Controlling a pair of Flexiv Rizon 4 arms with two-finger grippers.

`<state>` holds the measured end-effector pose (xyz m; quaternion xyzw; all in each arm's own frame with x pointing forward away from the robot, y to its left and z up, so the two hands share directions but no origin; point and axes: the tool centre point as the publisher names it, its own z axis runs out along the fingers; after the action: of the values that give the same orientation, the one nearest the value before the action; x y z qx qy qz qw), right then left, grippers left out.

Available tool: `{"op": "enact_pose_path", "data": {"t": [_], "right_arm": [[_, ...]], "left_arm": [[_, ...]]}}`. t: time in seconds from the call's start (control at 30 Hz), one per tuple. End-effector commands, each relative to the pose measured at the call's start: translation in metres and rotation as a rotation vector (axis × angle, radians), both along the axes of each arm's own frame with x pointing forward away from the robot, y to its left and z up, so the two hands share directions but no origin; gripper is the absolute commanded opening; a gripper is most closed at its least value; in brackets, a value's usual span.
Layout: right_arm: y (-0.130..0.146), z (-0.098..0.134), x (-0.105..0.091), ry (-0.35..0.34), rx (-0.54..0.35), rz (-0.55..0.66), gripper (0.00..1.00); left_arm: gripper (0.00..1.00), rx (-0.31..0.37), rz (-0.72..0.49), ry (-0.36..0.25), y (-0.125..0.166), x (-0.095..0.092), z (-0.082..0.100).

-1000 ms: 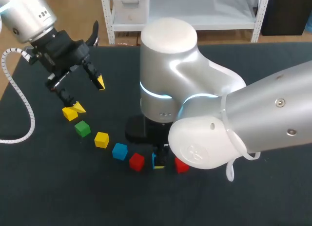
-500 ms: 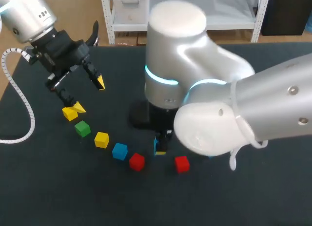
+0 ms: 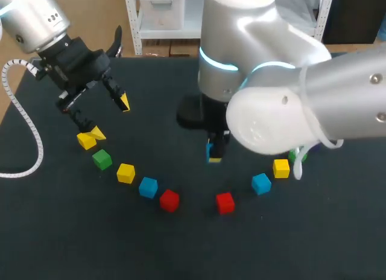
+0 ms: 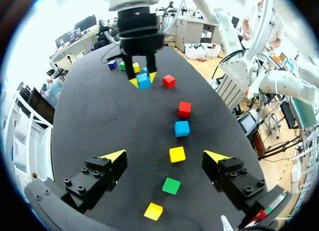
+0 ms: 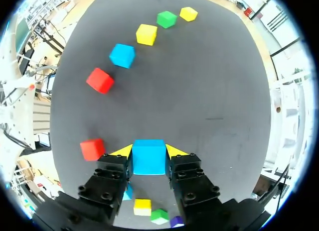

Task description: Place the blue cubes, place green cubes on the blue cubes, place the yellow cubes on the green cubes, then place the red cubes on the yellow cubes, and place purple cube on the red cubes.

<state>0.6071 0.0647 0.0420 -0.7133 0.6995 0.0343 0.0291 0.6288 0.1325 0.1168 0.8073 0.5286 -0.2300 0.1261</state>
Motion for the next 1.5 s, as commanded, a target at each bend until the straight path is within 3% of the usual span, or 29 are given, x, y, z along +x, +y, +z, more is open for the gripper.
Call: {"op": "enact_pose_path", "data": {"t": [0.03, 0.6, 1.0, 1.5], "right_arm": [[-0.001, -0.001, 0.02, 0.015, -0.01, 0.018, 0.0], [-0.011, -0.013, 0.073, 0.017, -0.013, 0.045, 0.0], [-0.006, -0.035, 0.089, -0.022, -0.023, 0.024, 0.0], [-0.011, -0.051, 0.103, -0.012, -0.01, -0.02, 0.0]], "left_arm": [[1.0, 0.0, -0.001, -0.002, 0.001, 0.0, 0.0], [1.0, 0.0, -0.001, -0.002, 0.001, 0.0, 0.0], [1.0, 0.0, -0.001, -0.002, 0.001, 0.0, 0.0], [1.0, 0.0, -0.001, -0.002, 0.001, 0.0, 0.0]]}}
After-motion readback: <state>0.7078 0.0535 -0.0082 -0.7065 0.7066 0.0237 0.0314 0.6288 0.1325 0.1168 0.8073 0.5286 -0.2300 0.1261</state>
